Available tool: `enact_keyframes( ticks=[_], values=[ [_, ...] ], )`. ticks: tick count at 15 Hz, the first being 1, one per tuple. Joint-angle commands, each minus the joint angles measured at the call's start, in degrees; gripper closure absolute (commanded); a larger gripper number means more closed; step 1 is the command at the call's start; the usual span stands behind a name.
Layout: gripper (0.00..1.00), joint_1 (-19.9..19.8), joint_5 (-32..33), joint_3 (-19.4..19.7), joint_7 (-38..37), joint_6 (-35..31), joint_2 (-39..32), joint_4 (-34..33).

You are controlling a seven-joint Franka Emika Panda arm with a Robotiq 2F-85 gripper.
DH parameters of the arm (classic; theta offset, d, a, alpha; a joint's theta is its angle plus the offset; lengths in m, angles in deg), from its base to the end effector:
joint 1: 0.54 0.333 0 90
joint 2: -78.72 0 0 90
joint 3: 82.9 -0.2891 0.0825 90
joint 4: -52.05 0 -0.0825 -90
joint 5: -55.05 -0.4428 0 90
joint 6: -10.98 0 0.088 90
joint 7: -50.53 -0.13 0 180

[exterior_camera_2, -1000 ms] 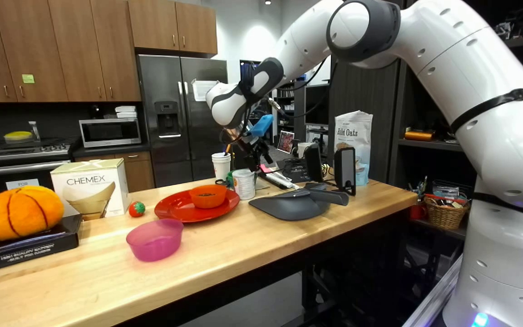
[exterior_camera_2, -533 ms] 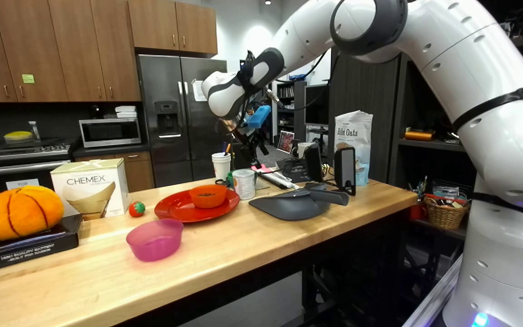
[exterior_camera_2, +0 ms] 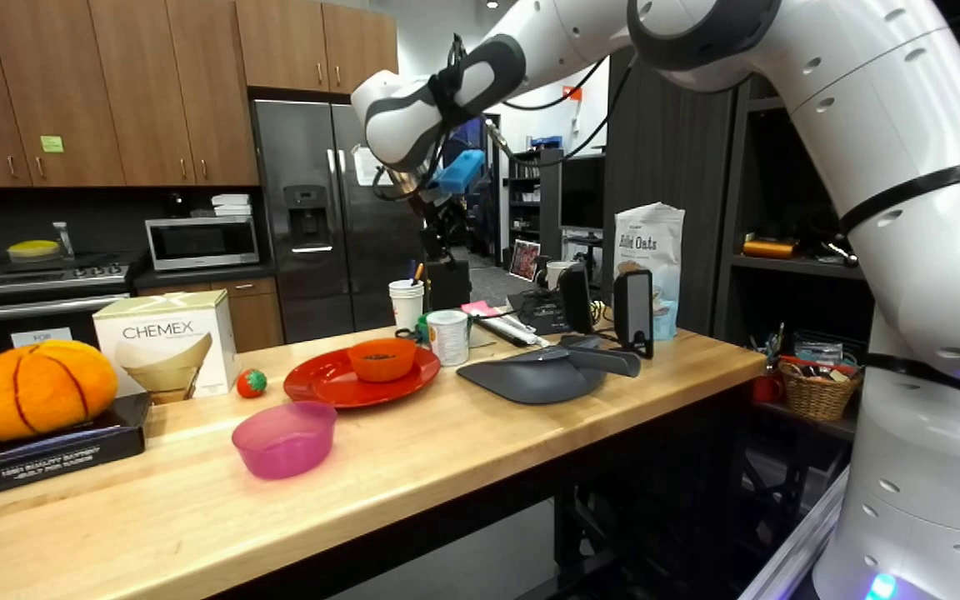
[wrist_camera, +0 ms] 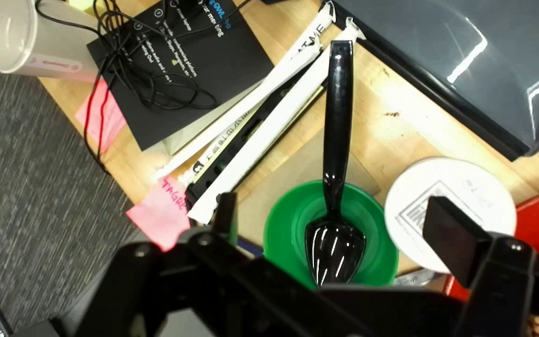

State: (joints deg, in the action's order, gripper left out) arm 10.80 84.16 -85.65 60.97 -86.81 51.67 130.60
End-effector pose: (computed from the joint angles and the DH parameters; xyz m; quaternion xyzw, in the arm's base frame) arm 0.7200 0.1170 0.3859 0.9359 0.2537 -0.0582 0.2374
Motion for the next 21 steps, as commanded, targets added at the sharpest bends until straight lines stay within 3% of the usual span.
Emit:
enact_keyframes(
  ticks=[1,11,21],
  values=[
    [0.0,0.7,0.84,-0.23,-1.15,-0.5,4.15,1.6],
    [0.0,2.26,3.28,-2.85,-5.37,-3.42,16.41,12.03],
    [0.0,2.12,1.57,-8.14,-13.66,-8.29,36.63,36.96]
  ],
)
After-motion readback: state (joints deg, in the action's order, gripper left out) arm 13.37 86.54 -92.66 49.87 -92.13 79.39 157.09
